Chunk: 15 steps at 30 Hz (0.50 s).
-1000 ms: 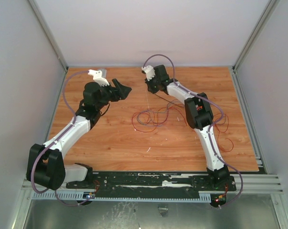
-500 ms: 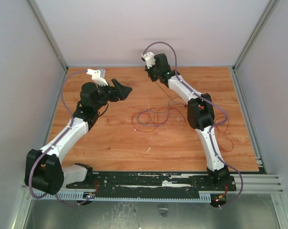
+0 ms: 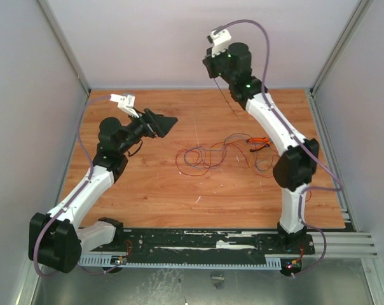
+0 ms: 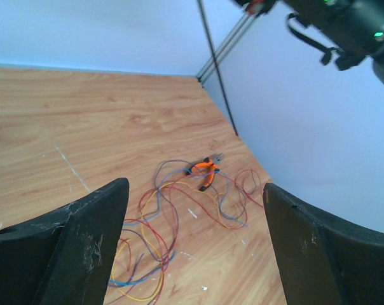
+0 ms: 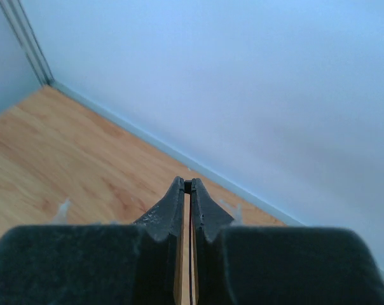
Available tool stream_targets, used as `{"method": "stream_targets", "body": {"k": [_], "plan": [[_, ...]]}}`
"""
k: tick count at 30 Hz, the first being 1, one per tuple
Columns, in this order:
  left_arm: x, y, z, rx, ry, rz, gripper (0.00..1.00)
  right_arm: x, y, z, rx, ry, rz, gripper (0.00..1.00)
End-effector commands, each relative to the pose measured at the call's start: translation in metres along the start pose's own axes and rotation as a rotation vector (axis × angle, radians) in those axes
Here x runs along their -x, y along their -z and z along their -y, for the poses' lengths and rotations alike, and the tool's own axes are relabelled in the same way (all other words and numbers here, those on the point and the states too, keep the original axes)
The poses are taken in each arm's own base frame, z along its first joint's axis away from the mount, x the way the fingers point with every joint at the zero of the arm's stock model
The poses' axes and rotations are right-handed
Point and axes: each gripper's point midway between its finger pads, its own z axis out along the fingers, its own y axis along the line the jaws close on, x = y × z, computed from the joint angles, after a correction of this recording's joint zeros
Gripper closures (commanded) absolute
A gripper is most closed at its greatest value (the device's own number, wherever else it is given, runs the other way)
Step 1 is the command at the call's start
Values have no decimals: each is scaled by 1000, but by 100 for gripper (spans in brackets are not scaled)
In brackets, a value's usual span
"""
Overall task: Zip-tie the wires
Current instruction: Pick up the ribbon at the center of the board.
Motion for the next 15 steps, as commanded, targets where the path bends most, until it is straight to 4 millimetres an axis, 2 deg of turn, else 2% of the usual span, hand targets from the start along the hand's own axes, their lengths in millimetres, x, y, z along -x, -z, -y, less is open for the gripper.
{"method": "stream_targets", "body": {"k": [1,4,5,6,8,10,12,15], "plan": [[20,11,28,-110,-3,90,8,65,41,-16,2,-106,179,100],[23,15,43,-151,-11,114,8,81,71,-41,52,-156,230,100],[23,16,48,-165,-14,121,8,81,80,-52,73,-170,236,100],[22,17,53,-177,-13,126,8,87,92,-63,93,-184,258,100],[21,19,63,-186,-3,147,8,86,115,-81,89,-222,279,100],[13,19,73,-207,13,160,8,95,146,-95,90,-270,324,100],[15,27,88,-242,18,195,8,95,169,-111,140,-325,345,100],[7,27,101,-263,31,202,8,91,199,-127,178,-398,356,100]]}}
